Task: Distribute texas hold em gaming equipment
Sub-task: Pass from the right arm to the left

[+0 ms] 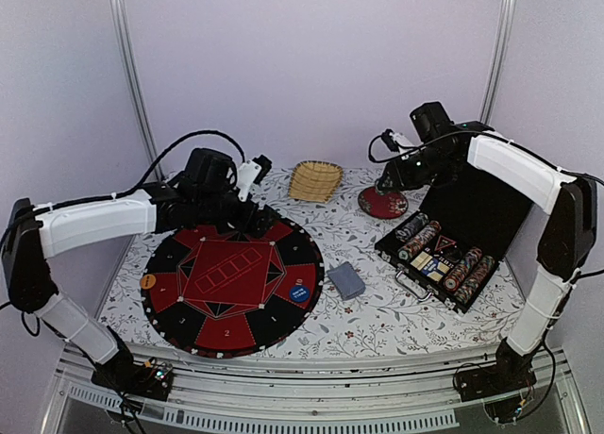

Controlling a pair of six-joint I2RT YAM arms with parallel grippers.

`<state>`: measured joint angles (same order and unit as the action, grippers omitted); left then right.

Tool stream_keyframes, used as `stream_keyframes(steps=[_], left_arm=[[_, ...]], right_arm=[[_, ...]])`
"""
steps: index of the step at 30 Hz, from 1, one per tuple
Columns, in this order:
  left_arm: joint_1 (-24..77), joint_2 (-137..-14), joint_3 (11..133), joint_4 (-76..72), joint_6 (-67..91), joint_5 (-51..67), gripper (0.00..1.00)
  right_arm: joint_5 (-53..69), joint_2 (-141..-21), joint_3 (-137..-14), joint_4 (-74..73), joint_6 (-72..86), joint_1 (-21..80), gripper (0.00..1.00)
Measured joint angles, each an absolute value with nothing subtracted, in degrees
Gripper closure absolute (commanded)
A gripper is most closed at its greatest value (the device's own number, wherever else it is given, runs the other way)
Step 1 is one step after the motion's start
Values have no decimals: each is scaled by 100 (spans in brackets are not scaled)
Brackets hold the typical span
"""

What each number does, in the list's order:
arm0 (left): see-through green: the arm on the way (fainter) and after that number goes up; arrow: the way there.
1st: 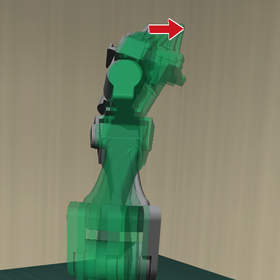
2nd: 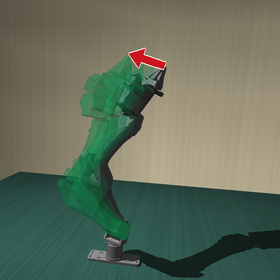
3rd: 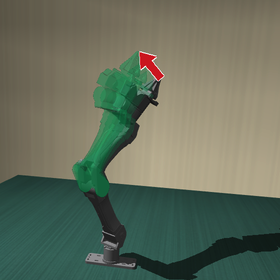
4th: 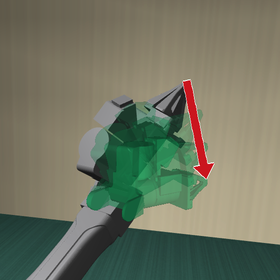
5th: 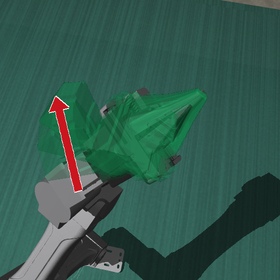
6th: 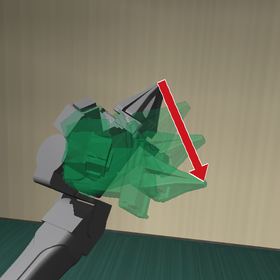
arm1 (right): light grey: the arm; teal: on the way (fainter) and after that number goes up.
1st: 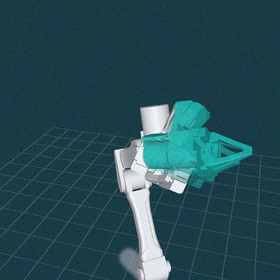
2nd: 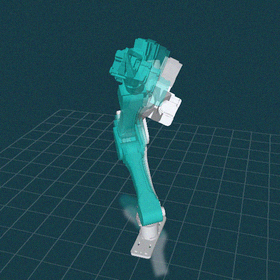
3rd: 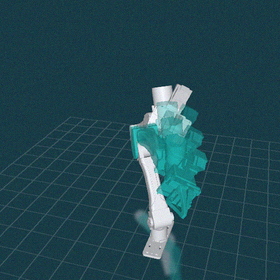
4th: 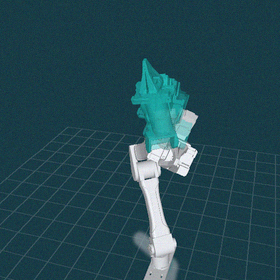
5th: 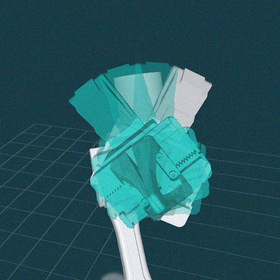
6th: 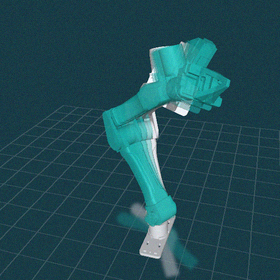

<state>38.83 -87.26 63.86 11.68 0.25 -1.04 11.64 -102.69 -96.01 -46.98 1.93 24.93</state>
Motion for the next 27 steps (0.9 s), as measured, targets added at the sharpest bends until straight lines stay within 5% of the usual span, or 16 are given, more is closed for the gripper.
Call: stream_keyframes(steps=[12, 21, 27], left_arm=[[5417, -9194, 7015, 779, -1949, -75, 2], [5435, -9666, 7153, 1247, -2086, -246, 47], [5422, -9671, 7330, 1343, -2058, -217, 34]], right_arm=[[4423, -10422, -8954, -3284, 1831, 3562, 98], [5183, -10796, -8552, -2464, 2495, 3863, 98], [5253, -10803, -8552, -2305, 2589, 3870, 98]])
